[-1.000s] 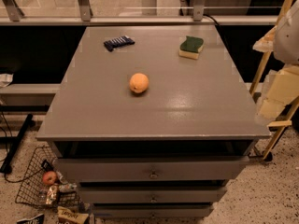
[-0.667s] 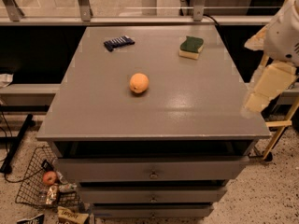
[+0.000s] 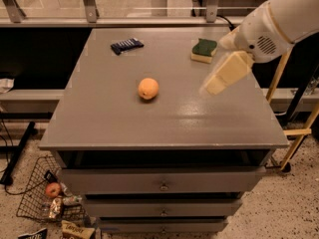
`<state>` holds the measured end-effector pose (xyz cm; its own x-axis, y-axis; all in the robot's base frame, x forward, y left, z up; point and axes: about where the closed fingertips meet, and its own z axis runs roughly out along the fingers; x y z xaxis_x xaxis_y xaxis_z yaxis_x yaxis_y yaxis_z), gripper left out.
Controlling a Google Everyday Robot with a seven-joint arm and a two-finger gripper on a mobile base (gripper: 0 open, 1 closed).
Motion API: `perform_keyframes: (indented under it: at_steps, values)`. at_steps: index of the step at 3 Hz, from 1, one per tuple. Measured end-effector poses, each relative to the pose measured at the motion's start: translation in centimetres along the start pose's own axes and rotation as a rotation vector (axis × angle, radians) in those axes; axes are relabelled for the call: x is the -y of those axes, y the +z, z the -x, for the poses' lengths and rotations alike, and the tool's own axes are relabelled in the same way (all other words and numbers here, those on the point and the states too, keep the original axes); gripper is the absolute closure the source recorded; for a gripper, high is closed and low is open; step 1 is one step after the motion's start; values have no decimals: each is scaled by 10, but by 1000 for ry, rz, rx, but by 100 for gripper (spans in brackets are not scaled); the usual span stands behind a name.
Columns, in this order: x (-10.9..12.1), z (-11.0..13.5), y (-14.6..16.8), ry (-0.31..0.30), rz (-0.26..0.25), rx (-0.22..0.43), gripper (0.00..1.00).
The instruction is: Move orange near rxbar blueberry
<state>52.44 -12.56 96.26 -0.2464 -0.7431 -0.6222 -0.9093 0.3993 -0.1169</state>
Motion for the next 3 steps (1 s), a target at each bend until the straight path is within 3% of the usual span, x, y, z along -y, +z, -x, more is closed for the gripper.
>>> perform_keyframes:
  at_steps: [2, 3]
  values:
    - [0, 8, 2, 5, 3, 28, 0]
    - [-11, 14, 31, 17, 35, 26, 0]
